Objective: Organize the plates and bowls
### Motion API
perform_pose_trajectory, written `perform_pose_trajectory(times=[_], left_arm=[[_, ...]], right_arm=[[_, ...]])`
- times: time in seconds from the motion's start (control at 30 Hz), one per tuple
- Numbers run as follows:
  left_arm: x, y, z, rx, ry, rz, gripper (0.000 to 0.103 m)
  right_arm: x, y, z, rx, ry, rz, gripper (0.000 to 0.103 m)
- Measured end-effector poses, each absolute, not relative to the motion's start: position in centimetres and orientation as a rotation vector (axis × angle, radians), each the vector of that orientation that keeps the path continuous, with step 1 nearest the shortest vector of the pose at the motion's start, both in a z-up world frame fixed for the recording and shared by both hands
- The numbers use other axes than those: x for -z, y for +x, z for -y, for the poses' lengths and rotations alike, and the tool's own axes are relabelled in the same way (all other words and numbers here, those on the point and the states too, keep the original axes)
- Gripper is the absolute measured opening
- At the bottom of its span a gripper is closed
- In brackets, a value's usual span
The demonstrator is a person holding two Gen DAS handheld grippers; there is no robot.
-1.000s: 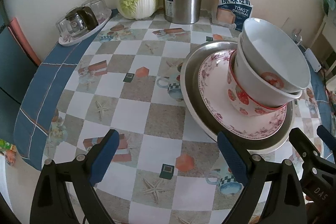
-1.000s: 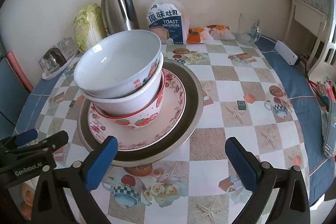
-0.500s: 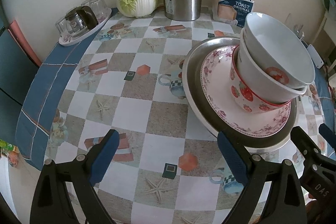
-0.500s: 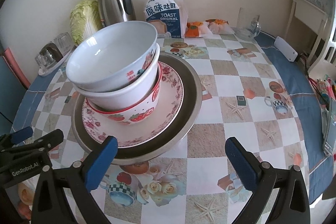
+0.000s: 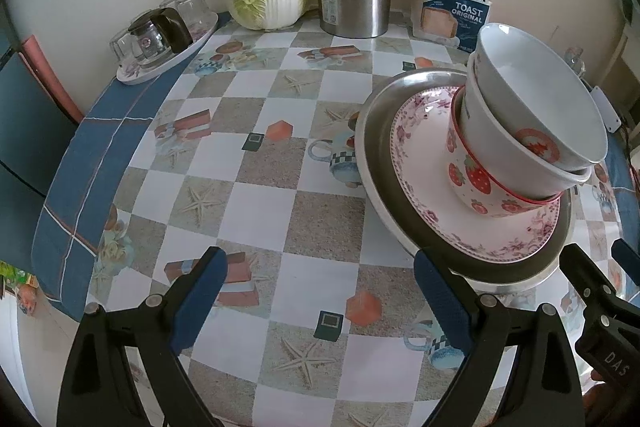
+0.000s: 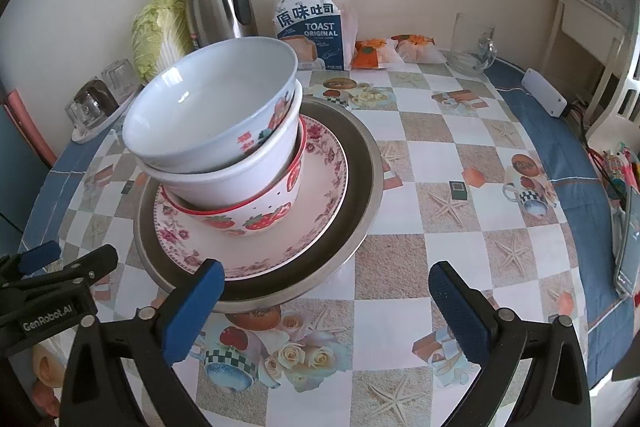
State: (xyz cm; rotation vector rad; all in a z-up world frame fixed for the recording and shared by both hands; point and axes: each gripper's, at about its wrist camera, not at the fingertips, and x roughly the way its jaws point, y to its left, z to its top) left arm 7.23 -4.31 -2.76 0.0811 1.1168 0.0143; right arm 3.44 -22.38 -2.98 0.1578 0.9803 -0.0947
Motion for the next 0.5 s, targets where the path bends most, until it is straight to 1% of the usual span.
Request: perform_pose_trajectory(times=[0.5], left_arm=[[2.9, 7.29, 4.22, -0.019, 0.077, -1.124, 0.095]], right_arm=[[3.0, 3.5, 22.42, 0.098, 0.156, -0.992, 0.103]])
